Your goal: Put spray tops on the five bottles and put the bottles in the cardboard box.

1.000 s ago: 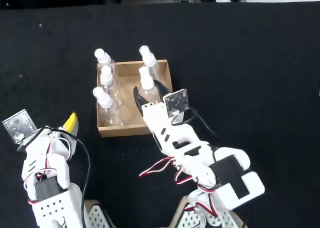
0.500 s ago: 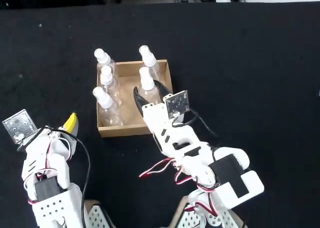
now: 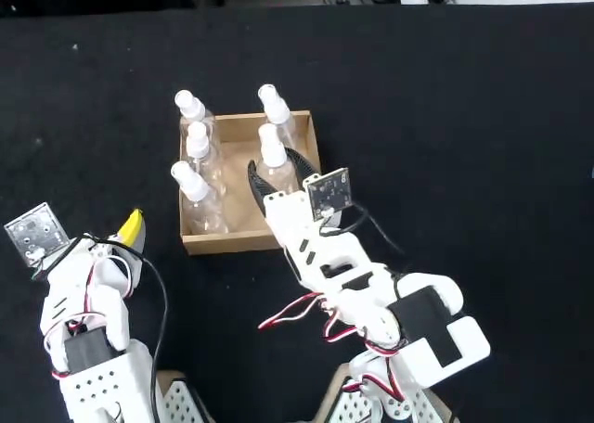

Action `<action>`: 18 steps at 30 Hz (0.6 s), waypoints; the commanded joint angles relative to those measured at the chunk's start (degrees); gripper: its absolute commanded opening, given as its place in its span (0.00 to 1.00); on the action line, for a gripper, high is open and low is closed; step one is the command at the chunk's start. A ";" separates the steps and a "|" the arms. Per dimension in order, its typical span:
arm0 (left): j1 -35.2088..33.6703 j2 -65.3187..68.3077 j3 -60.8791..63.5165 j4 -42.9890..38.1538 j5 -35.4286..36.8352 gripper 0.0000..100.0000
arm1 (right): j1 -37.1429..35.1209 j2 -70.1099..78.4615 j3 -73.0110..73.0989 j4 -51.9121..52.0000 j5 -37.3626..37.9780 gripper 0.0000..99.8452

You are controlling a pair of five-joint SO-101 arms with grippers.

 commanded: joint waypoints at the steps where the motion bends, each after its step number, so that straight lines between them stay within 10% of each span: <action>1: 0.75 -0.62 1.27 -1.05 0.00 0.32 | -0.88 -0.22 -0.04 -1.58 0.62 0.02; 18: 0.75 -0.62 1.27 -1.05 0.00 0.32 | -0.70 0.31 0.31 -1.49 0.62 0.08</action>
